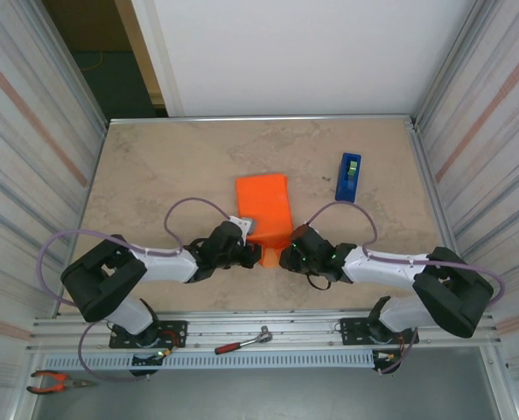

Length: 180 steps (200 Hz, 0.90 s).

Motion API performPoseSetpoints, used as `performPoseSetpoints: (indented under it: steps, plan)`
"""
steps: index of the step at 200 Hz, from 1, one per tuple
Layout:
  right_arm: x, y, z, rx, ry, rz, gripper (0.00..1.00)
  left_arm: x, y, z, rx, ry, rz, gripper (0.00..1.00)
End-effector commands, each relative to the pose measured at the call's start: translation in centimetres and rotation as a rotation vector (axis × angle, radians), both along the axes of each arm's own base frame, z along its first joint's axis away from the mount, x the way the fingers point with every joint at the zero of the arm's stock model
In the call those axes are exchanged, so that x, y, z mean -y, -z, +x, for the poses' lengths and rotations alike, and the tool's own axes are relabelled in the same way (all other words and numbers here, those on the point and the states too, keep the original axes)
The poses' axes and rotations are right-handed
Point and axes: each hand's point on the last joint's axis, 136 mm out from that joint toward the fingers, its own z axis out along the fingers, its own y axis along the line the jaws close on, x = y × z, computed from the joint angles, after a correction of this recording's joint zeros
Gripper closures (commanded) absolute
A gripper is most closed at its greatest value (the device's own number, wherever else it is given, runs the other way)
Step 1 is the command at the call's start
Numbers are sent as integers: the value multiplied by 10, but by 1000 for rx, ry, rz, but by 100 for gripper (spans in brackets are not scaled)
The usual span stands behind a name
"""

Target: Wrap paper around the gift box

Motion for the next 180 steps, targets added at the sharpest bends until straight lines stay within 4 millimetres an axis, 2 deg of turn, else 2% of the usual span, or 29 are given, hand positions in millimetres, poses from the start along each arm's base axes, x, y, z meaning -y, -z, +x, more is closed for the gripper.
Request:
performPoseSetpoints:
  steps: [1,54,133,180]
  plan:
    - [-3,1,2,-6,28,-24,65,9,-14,9,61,5,-23,100]
    - [-20,3,3,-11,-3,-33,69,7,-12,7,58,7,-25,100]
    - [-23,14,1,-32,2,-84,75,7,-11,6,55,5,-34,100]
    - [-25,15,1,-39,3,-103,100,7,-10,4,50,9,-35,100]
